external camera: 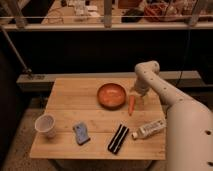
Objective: Place the pepper in the ceramic bowl
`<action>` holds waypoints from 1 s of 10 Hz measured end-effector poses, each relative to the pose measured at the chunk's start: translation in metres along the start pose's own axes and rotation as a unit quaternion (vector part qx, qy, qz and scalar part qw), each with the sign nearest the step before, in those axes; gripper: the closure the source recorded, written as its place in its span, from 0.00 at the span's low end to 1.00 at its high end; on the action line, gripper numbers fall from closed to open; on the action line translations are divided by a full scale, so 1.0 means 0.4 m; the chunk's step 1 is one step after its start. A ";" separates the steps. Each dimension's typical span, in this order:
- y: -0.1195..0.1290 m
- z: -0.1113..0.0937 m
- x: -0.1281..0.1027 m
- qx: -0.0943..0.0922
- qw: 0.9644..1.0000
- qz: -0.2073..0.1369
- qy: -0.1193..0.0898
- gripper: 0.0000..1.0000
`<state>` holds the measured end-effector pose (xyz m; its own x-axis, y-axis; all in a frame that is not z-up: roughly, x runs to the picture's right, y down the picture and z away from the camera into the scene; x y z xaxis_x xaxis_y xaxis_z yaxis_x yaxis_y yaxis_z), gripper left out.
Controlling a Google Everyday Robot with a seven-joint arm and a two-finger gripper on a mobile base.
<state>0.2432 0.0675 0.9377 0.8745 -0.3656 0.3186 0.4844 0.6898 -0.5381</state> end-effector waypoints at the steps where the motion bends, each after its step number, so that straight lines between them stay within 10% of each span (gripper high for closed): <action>1: 0.013 0.014 0.008 -0.006 1.000 0.002 -0.002 0.20; 10: -0.013 0.044 -0.018 -0.010 0.999 -0.033 -0.021 0.20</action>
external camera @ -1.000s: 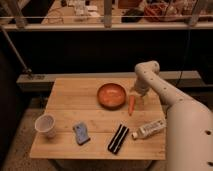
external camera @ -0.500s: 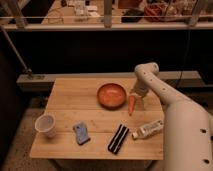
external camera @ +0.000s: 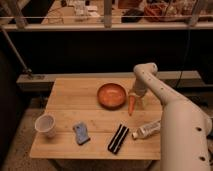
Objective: Place the pepper in the ceramic bowl
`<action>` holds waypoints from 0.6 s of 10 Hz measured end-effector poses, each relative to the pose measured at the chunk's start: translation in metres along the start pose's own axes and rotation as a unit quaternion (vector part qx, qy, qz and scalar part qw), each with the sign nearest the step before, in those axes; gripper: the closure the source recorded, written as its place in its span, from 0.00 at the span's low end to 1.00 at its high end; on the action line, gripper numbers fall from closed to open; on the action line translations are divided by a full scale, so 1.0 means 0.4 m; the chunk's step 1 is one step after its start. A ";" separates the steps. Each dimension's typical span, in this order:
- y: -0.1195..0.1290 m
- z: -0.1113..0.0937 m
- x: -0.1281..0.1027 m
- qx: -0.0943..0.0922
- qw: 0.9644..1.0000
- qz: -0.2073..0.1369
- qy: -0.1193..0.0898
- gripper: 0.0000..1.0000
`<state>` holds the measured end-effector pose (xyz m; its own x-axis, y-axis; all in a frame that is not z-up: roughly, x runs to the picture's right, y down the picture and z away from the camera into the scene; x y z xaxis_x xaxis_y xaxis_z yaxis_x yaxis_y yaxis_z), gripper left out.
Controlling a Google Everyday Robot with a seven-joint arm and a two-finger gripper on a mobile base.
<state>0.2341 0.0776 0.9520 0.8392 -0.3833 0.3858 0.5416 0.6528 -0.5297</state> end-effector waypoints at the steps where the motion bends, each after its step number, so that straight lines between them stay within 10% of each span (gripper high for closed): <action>1: 0.001 0.001 -0.001 0.001 1.000 -0.001 -0.002 0.20; 6: -0.016 0.017 -0.029 -0.006 1.000 -0.005 -0.013 0.47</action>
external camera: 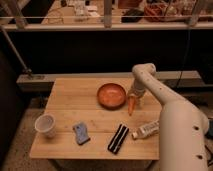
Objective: Place the pepper in the ceramic bowl
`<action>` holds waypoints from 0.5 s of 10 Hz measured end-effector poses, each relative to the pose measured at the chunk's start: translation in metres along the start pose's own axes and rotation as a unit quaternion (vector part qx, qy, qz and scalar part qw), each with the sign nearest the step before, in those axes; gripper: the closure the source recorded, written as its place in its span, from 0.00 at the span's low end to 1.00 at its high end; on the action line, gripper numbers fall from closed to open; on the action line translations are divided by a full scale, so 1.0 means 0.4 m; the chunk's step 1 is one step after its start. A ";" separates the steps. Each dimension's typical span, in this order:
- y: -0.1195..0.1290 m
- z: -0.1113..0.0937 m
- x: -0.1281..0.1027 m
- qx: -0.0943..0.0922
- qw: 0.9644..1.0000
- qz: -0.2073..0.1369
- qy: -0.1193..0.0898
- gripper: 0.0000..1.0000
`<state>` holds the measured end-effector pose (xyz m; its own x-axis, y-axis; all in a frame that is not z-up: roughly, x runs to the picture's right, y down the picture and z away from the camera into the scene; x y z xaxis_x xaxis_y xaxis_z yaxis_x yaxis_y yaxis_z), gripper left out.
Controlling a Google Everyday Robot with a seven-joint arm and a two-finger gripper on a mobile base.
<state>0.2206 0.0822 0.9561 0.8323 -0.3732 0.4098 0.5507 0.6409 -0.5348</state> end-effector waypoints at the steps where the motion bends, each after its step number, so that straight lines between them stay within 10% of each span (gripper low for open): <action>1: -0.001 0.003 -0.005 -0.004 1.000 0.007 -0.003 0.59; 5: -0.003 -0.004 -0.014 -0.006 1.000 0.018 -0.008 0.96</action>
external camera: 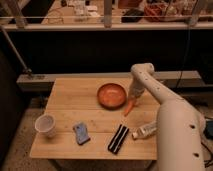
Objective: Place the pepper in the ceramic bowl
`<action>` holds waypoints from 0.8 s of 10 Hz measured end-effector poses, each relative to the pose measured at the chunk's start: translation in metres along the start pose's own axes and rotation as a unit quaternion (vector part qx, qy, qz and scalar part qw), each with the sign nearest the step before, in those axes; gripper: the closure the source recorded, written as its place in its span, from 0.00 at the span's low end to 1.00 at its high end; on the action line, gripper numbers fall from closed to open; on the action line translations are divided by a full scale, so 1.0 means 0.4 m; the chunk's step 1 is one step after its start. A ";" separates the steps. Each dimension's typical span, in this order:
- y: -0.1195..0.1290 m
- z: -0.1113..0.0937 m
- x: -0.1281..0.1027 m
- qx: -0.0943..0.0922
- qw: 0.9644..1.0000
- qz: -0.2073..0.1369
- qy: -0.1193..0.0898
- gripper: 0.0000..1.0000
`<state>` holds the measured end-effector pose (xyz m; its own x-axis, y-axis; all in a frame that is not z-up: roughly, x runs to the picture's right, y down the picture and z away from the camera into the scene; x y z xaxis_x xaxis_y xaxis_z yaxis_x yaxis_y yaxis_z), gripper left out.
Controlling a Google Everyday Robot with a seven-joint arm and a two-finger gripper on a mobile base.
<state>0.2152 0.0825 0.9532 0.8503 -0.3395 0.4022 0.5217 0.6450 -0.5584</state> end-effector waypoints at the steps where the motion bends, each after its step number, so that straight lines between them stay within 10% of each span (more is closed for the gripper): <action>1: -0.007 -0.026 0.004 0.006 1.000 -0.003 0.009 1.00; 8: -0.066 -0.154 -0.044 0.023 0.999 -0.019 0.031 1.00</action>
<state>0.1908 0.0291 0.9163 0.8332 -0.4050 0.3764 0.5512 0.6611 -0.5090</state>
